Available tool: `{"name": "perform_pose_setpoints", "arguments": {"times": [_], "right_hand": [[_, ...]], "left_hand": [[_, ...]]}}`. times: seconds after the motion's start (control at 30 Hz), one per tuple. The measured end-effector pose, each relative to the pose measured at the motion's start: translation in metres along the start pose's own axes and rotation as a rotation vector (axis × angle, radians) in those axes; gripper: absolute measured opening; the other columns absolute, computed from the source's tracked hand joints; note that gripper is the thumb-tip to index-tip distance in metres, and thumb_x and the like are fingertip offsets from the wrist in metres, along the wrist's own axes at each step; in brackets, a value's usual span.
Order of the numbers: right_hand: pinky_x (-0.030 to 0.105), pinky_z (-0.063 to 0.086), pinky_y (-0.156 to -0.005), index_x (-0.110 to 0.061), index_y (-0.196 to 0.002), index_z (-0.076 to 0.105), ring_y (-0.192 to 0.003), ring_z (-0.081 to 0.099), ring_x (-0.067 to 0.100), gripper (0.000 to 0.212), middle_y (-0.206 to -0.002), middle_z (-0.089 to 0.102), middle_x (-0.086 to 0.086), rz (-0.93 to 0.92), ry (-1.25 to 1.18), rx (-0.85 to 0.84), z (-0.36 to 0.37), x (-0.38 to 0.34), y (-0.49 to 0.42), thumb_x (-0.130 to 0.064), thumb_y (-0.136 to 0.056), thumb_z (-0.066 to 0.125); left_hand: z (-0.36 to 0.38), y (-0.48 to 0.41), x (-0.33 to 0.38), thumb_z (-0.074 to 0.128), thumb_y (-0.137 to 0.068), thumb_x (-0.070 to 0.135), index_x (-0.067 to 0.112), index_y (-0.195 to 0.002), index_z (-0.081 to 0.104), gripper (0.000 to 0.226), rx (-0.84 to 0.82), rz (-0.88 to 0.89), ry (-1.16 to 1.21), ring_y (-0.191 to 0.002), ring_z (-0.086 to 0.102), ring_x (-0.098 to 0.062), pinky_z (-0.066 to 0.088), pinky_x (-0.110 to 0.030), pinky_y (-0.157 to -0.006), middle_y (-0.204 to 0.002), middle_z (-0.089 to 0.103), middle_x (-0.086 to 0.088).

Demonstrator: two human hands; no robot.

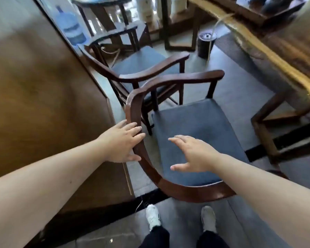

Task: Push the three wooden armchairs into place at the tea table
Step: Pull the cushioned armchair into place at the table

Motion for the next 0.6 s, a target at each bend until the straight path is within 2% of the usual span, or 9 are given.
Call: {"name": "perform_pose_setpoints", "arguments": {"times": [0.13,0.27,0.33,0.37,0.43,0.5,0.6], "right_hand": [[0.042,0.038,-0.107,-0.026,-0.15,0.018,-0.137,0.032,0.022,0.104,-0.154,0.033,0.0,0.124,-0.075,-0.112,0.047,-0.011,-0.008,-0.076,-0.069,0.06],[0.045,0.041,-0.102,-0.026,-0.148,0.019,-0.132,0.041,0.025,0.105,-0.147,0.041,0.003,0.243,-0.132,-0.281,0.097,-0.02,-0.005,-0.076,-0.066,0.061],[0.043,0.048,-0.091,-0.023,-0.137,0.035,-0.119,0.053,0.027,0.089,-0.132,0.054,0.003,0.279,-0.133,-0.356,0.116,-0.022,-0.001,-0.07,-0.067,0.064],[0.041,0.05,-0.083,-0.023,-0.123,0.043,-0.109,0.058,0.028,0.073,-0.119,0.06,0.003,0.286,-0.116,-0.352,0.124,-0.023,0.003,-0.064,-0.068,0.065],[0.036,0.046,-0.066,-0.023,-0.096,0.043,-0.093,0.062,0.03,0.046,-0.098,0.061,0.001,0.288,-0.055,-0.284,0.134,-0.024,0.008,-0.052,-0.068,0.065],[0.034,0.037,-0.061,-0.025,-0.087,0.036,-0.087,0.061,0.03,0.039,-0.09,0.055,0.001,0.276,-0.034,-0.227,0.138,-0.023,0.012,-0.047,-0.067,0.062],[0.035,0.035,-0.062,-0.027,-0.086,0.033,-0.086,0.059,0.03,0.038,-0.087,0.046,-0.001,0.252,-0.058,-0.233,0.138,-0.022,0.011,-0.044,-0.067,0.062]], "left_hand": [[0.017,-0.016,-0.015,0.039,-0.075,0.08,0.022,-0.144,0.024,0.091,0.048,0.255,-0.097,-0.141,0.014,-0.028,0.005,-0.054,-0.115,-0.152,0.031,-0.008],[0.032,-0.034,-0.018,0.06,-0.076,0.062,0.022,-0.139,0.032,0.08,-0.027,0.36,-0.201,-0.138,0.023,-0.031,0.013,-0.055,-0.114,-0.145,0.039,-0.01],[0.035,-0.042,-0.017,0.063,-0.081,0.045,0.022,-0.132,0.043,0.06,-0.059,0.36,-0.23,-0.132,0.033,-0.03,0.018,-0.055,-0.112,-0.136,0.049,-0.008],[0.037,-0.045,-0.014,0.061,-0.083,0.038,0.022,-0.126,0.049,0.047,-0.043,0.356,-0.22,-0.126,0.04,-0.028,0.022,-0.054,-0.111,-0.129,0.056,-0.005],[0.038,-0.05,-0.011,0.056,-0.087,0.028,0.024,-0.114,0.06,0.028,-0.001,0.346,-0.205,-0.114,0.052,-0.024,0.031,-0.048,-0.106,-0.116,0.064,0.001],[0.043,-0.055,-0.011,0.052,-0.088,0.024,0.025,-0.107,0.063,0.022,0.023,0.366,-0.207,-0.106,0.056,-0.022,0.039,-0.042,-0.098,-0.109,0.067,0.004],[0.047,-0.058,-0.013,0.049,-0.086,0.023,0.025,-0.105,0.063,0.023,-0.007,0.389,-0.246,-0.104,0.057,-0.022,0.042,-0.04,-0.093,-0.108,0.068,0.006]]}}
Point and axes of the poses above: each hand's wrist, its own y-axis away from the middle knuckle, its own z-axis out of the palm, x = y × z, the point moved 1 cm from there along -y, towards the middle knuckle
